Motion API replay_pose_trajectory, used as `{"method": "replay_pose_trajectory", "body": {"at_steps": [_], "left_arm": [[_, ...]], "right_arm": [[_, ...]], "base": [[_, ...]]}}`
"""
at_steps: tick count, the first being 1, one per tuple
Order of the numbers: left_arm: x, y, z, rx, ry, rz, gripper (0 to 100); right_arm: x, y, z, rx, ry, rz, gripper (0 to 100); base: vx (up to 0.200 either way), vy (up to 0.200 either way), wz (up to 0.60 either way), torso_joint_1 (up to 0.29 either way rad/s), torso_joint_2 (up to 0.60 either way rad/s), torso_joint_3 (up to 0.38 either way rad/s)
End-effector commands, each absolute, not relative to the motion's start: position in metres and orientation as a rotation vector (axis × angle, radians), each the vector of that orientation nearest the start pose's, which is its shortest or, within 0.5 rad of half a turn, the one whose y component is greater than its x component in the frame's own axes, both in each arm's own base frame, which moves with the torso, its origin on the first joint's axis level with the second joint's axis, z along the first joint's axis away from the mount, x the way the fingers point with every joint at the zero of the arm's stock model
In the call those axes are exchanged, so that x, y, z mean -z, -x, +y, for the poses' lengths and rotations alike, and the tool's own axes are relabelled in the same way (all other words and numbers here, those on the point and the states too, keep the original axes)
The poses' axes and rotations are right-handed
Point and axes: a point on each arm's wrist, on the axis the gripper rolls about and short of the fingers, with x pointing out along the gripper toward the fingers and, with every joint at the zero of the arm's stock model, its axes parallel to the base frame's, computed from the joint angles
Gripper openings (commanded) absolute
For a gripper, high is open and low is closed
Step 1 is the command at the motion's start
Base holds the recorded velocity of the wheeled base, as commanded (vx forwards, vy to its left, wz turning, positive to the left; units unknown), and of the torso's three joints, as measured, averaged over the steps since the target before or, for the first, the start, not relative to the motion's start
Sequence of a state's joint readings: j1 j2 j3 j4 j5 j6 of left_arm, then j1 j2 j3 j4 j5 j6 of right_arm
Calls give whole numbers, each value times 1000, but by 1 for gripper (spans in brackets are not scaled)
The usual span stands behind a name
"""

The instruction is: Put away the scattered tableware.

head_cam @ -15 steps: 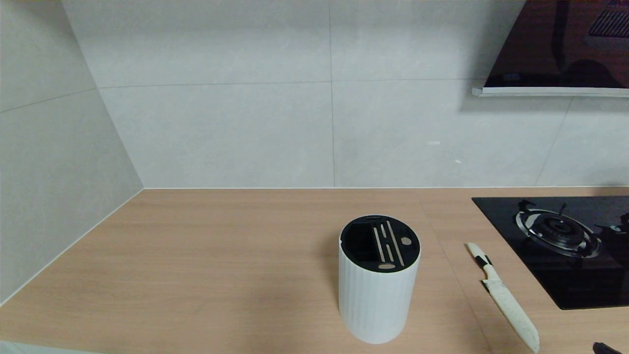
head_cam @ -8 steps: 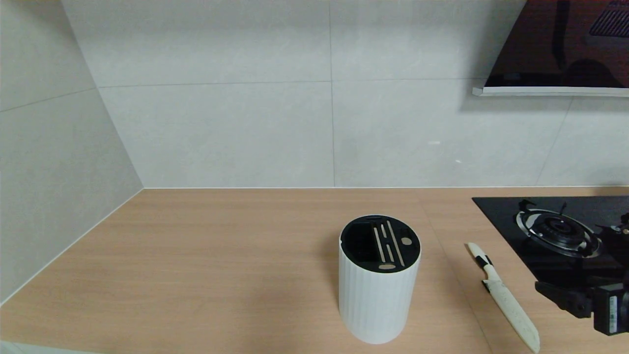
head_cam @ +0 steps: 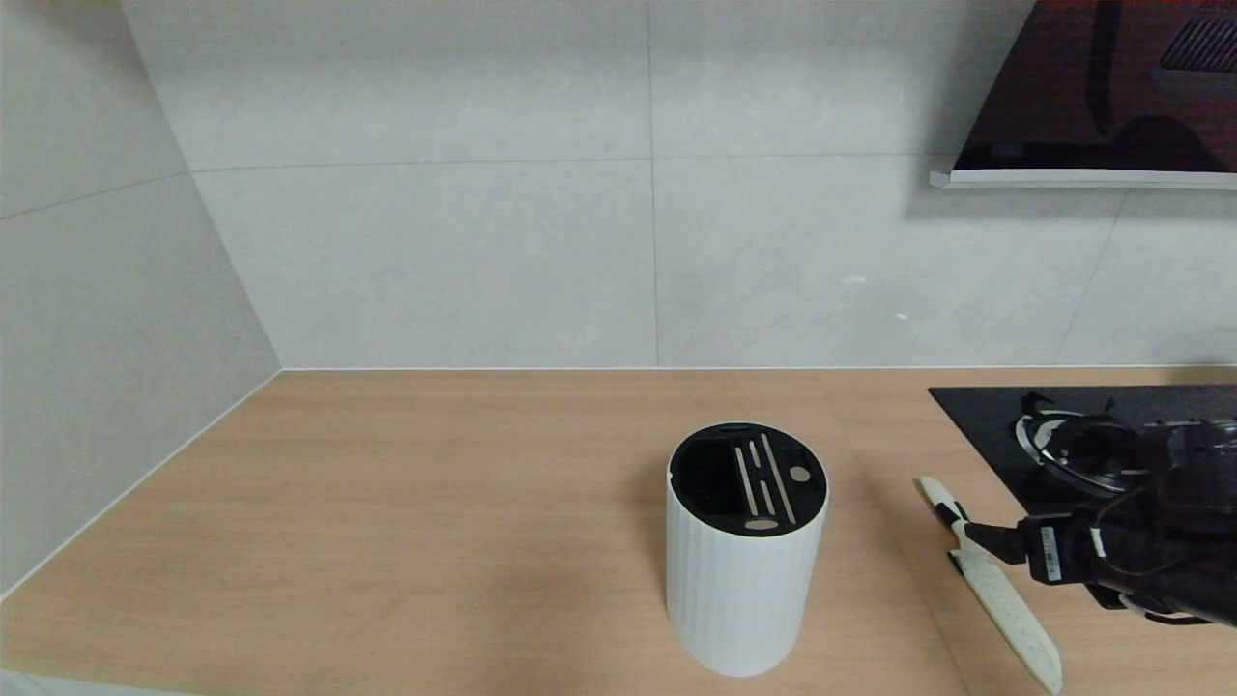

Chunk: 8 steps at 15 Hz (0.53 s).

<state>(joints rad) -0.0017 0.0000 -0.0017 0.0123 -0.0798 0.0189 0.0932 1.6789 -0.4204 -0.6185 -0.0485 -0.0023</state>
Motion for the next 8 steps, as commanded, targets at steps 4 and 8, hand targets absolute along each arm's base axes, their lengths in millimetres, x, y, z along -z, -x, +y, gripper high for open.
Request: {"method": "replay_pose_trajectory", "body": {"at_steps": [4, 8], "left_arm": [[-75, 23, -2, 81, -16, 10, 100], [-75, 23, -2, 81, -16, 10, 100]], "right_arm": [[-27, -278, 27, -12, 79, 722, 100], [-25, -279, 24, 2, 76, 725, 100]], "base": [[0, 0, 0, 0, 0, 0], [0, 0, 0, 0, 0, 0]]}}
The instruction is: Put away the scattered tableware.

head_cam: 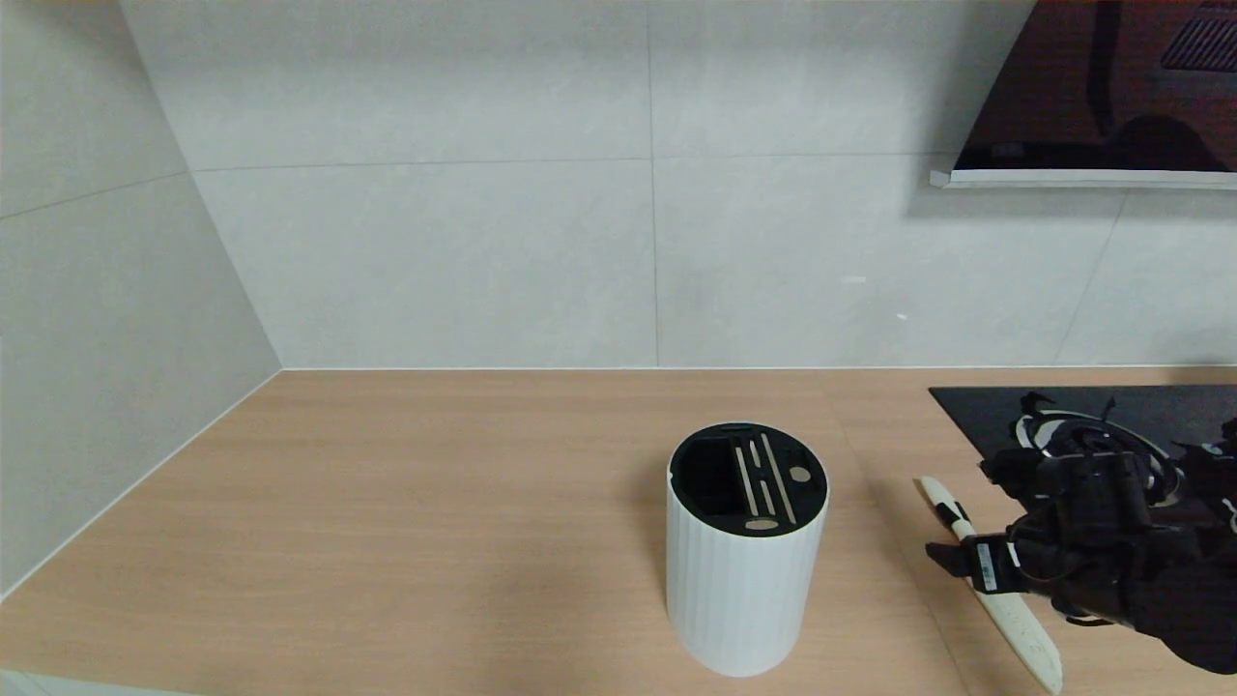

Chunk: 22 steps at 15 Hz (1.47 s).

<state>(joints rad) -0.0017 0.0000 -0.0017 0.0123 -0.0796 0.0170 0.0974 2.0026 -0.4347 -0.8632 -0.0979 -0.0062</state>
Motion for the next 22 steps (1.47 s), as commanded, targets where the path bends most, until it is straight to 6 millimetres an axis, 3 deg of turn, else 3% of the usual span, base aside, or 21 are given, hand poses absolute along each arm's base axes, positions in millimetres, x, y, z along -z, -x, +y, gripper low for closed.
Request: {"method": "replay_pose_trajectory", "body": {"at_steps": [1, 8, 16, 22], "left_arm": [[-75, 23, -2, 81, -16, 10, 100], [-75, 23, -2, 81, -16, 10, 100], [-75, 23, -2, 81, -16, 10, 100], [-75, 23, -2, 81, -16, 10, 100]], "right_arm": [[-24, -279, 22, 9, 73, 729, 100], [-12, -280, 13, 33, 78, 774, 100], [9, -295, 1, 77, 60, 769, 100], [10, -295, 0, 80, 59, 767, 100]], "base": [[0, 0, 0, 0, 0, 0], [0, 0, 0, 0, 0, 0], [0, 0, 0, 0, 0, 0], [0, 0, 0, 0, 0, 0]]}}
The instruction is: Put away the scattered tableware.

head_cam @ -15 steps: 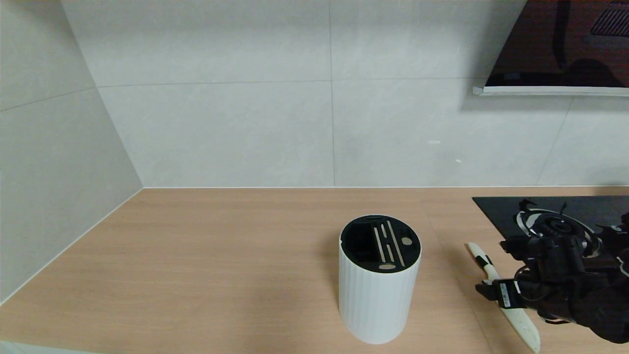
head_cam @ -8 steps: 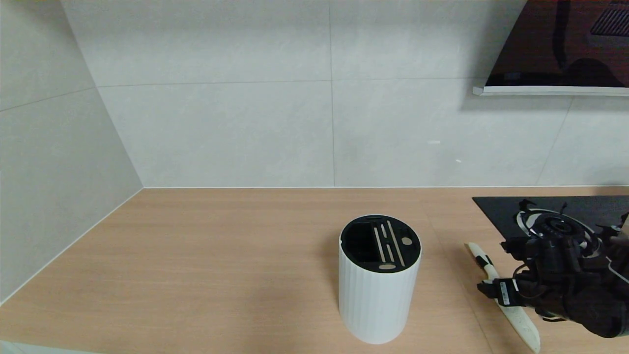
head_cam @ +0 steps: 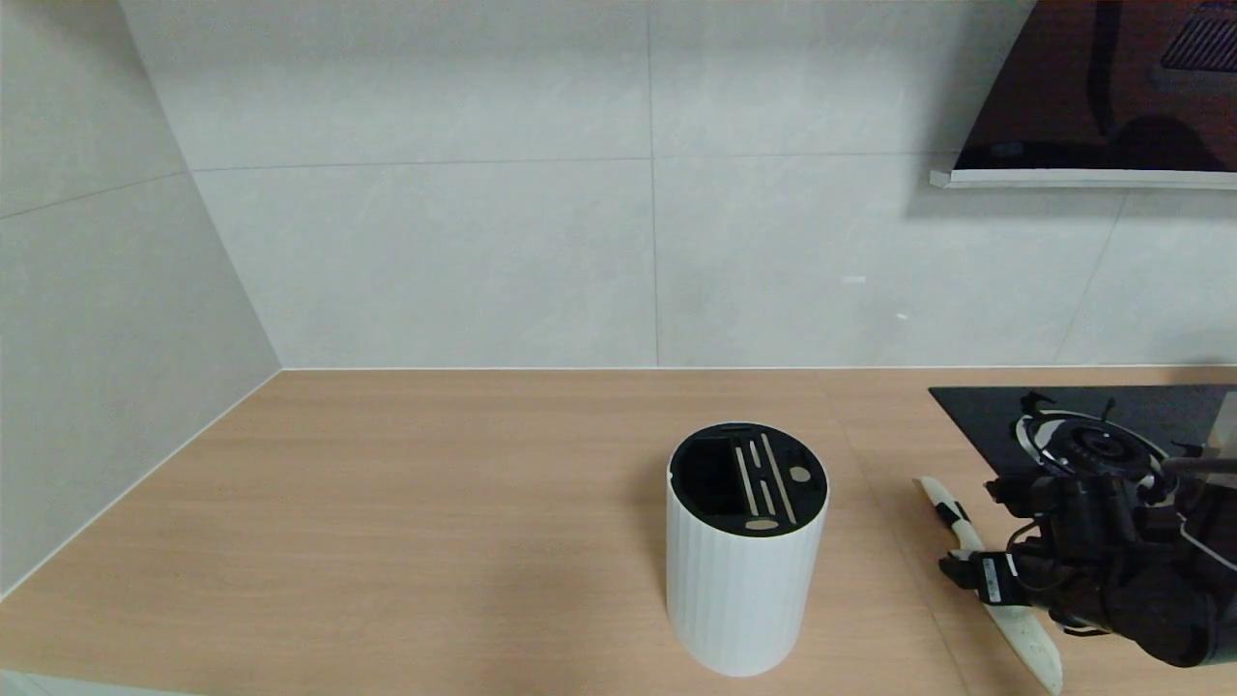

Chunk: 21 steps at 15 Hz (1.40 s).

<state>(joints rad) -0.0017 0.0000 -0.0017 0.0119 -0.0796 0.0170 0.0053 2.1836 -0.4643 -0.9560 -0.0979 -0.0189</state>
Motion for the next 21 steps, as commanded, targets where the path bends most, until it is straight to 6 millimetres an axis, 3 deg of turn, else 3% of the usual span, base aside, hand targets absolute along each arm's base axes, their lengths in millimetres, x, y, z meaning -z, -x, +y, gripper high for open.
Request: {"method": "replay_pose_trajectory", "body": {"at_steps": [1, 2, 3, 14, 16, 21], "left_arm": [[-75, 23, -2, 81, -16, 10, 100], [-75, 23, -2, 81, -16, 10, 100], [-75, 23, -2, 81, -16, 10, 100], [-75, 23, -2, 81, -16, 10, 100], [-75, 23, -2, 81, -16, 10, 100], [-75, 23, -2, 75, -10, 10, 100]], "right_arm": [[10, -295, 0, 80, 59, 767, 100], [10, -295, 0, 80, 59, 767, 100], [10, -294, 0, 79, 61, 770, 0], [6, -293, 0, 80, 59, 759, 0], [-7, -291, 1, 79, 50, 719, 0], [-65, -274, 14, 32, 25, 532, 0]], "base": [[0, 0, 0, 0, 0, 0], [0, 0, 0, 0, 0, 0], [0, 0, 0, 0, 0, 0], [0, 0, 0, 0, 0, 0], [0, 0, 0, 0, 0, 0], [0, 0, 0, 0, 0, 0]]}}
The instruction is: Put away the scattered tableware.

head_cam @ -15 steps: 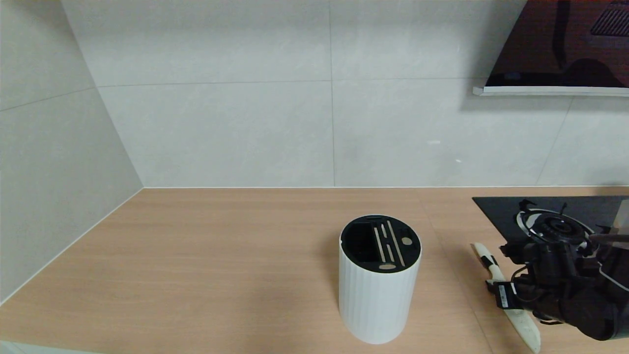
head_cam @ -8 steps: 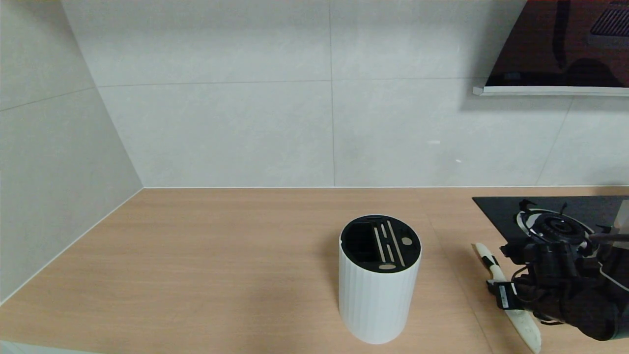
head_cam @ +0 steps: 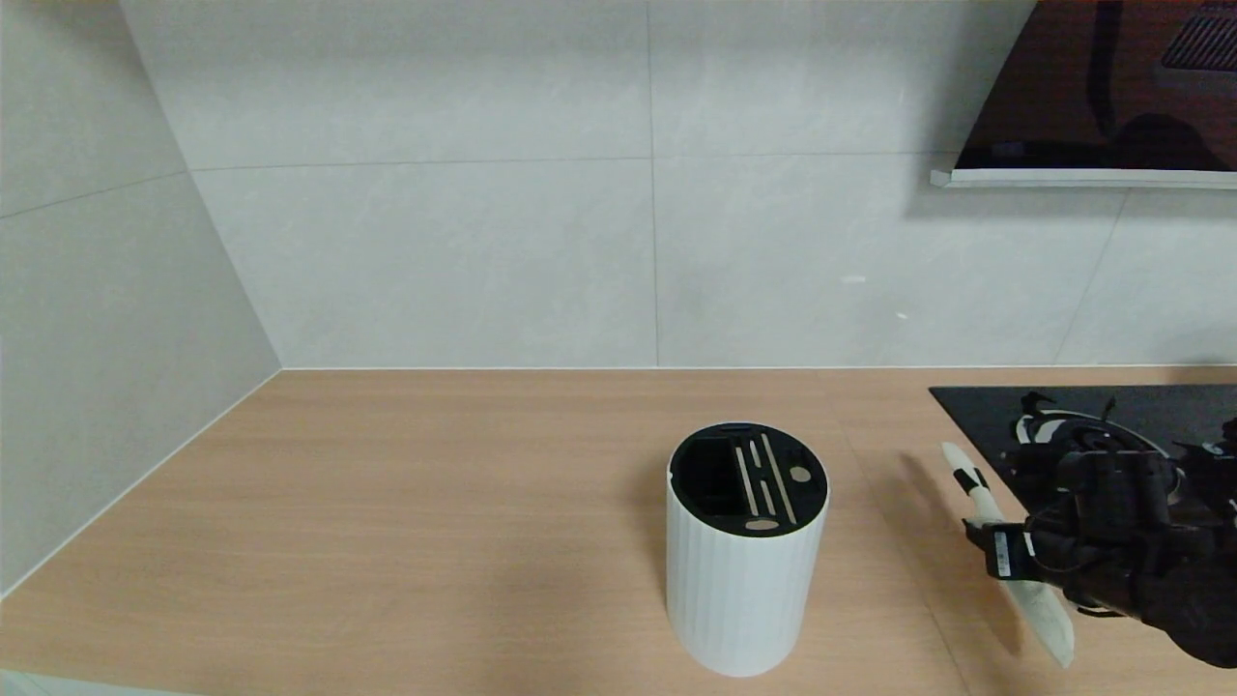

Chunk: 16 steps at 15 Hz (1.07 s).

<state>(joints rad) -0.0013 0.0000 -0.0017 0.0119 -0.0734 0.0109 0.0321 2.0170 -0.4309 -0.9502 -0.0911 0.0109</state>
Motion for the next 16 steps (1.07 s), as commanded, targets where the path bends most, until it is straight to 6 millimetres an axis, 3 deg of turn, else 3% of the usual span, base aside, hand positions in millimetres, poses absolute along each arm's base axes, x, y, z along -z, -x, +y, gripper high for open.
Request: {"method": "replay_pose_trajectory", "body": {"at_steps": [1, 3, 5, 8, 10, 14, 16], "left_arm": [[-75, 23, -1, 64, -9, 9, 100], [-81, 24, -1, 52, -7, -25, 100], [-108, 34, -2, 80, 24, -126, 100], [-121, 40, -9, 433, 16, -40, 100], [-145, 37, -11, 535, 29, 32, 100], [-202, 1, -13, 640, 49, 140, 100], [-242, -39, -17, 768, 61, 198, 100]], "right_arm": [[-73, -269, 18, 17, 26, 503, 0], [-94, -260, 27, -16, 27, 432, 0], [-113, -253, 31, -33, 26, 375, 0], [-132, -257, 42, -73, 30, 318, 0], [-145, -266, 50, -94, 27, 269, 0], [-172, -279, 74, -169, 28, 231, 0], [-178, -285, 90, -217, 26, 203, 0]], "base": [[0, 0, 0, 0, 0, 0], [0, 0, 0, 0, 0, 0], [0, 0, 0, 0, 0, 0], [0, 0, 0, 0, 0, 0], [0, 0, 0, 0, 0, 0], [0, 0, 0, 0, 0, 0], [0, 0, 0, 0, 0, 0]]}}
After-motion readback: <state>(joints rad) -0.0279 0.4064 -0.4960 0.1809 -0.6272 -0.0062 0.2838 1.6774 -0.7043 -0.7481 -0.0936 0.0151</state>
